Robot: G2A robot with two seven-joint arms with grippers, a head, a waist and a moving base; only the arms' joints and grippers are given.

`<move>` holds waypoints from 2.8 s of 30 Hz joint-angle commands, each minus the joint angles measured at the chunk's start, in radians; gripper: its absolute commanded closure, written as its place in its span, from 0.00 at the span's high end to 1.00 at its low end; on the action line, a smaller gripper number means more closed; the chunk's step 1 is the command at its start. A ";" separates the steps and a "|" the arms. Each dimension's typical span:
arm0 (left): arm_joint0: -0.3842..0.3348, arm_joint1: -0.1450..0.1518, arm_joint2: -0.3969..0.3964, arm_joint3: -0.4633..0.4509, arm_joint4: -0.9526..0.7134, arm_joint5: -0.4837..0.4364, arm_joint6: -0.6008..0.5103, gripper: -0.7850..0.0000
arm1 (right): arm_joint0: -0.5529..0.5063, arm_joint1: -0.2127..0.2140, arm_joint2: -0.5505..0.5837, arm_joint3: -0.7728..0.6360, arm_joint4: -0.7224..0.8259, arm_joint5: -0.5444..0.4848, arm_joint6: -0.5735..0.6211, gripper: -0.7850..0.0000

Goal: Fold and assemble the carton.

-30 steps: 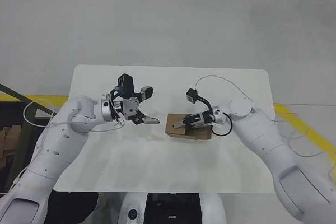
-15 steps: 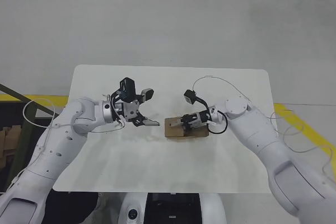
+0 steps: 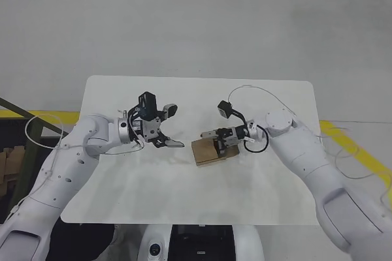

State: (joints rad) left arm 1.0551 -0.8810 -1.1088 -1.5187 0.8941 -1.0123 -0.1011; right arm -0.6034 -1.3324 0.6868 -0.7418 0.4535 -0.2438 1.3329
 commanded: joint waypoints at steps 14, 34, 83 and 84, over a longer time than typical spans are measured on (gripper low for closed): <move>0.031 0.002 -0.001 -0.014 0.126 0.002 0.049 1.00 | -0.160 0.132 0.242 -0.338 -0.099 0.002 -0.022 1.00; 0.062 -0.006 0.007 -0.036 0.247 0.048 0.152 1.00 | -0.378 0.215 0.458 -0.770 -0.204 0.075 -0.093 1.00; -0.050 -0.134 0.287 0.281 0.483 0.238 0.371 1.00 | -0.378 0.215 0.458 -0.770 -0.204 0.075 -0.093 1.00; -0.056 -0.137 0.287 0.293 0.480 0.236 0.374 1.00 | -0.378 0.215 0.458 -0.770 -0.204 0.075 -0.093 1.00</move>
State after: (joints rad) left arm 1.0047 -1.0155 -0.8216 -1.2381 1.3780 -0.7738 0.2692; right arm -0.9817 -1.1170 1.1452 -1.5118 0.2497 -0.1687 1.2399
